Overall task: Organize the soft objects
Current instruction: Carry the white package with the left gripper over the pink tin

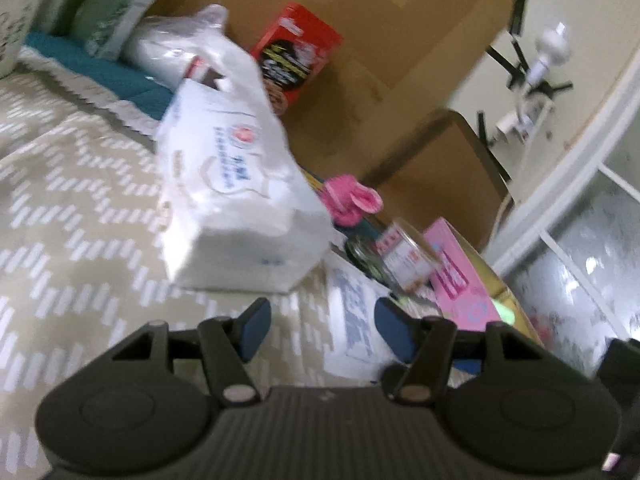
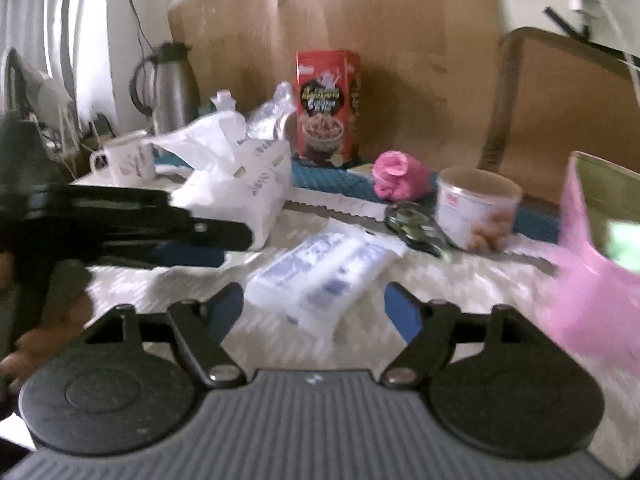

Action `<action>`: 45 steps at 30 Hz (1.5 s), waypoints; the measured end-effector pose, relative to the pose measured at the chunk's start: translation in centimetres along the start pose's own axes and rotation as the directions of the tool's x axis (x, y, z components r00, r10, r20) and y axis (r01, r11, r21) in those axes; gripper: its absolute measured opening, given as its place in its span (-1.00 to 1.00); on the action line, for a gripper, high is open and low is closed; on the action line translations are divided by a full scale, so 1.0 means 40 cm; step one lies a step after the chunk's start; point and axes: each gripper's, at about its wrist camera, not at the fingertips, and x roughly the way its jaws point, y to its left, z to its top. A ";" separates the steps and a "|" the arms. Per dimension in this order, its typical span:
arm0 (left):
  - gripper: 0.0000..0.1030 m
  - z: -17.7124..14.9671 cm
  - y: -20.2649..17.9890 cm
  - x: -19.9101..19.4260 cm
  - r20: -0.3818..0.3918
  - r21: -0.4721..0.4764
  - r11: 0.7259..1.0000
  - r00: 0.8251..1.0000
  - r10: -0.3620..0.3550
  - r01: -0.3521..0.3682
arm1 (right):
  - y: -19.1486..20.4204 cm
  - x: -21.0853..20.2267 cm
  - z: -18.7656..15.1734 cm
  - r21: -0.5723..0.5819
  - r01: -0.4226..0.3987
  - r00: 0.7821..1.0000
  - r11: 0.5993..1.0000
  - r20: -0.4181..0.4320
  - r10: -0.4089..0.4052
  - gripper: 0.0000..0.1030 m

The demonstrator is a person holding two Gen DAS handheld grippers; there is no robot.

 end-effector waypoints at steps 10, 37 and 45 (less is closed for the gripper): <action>0.14 -0.007 -0.036 0.027 -0.051 0.081 0.997 0.999 0.019 -0.015 | -0.009 0.077 0.011 0.067 -0.010 0.996 0.998 -0.092 0.016 -0.17; -0.22 -0.360 -0.658 0.324 -0.590 0.484 0.733 0.797 -0.129 0.477 | -0.195 -0.502 -0.341 0.433 0.339 0.921 0.835 0.026 -0.388 -0.28; -0.17 -0.305 -0.793 0.324 -0.521 0.487 0.697 0.816 -0.251 0.525 | -0.214 -0.576 -0.332 0.423 0.390 0.856 0.818 0.162 -0.492 -0.36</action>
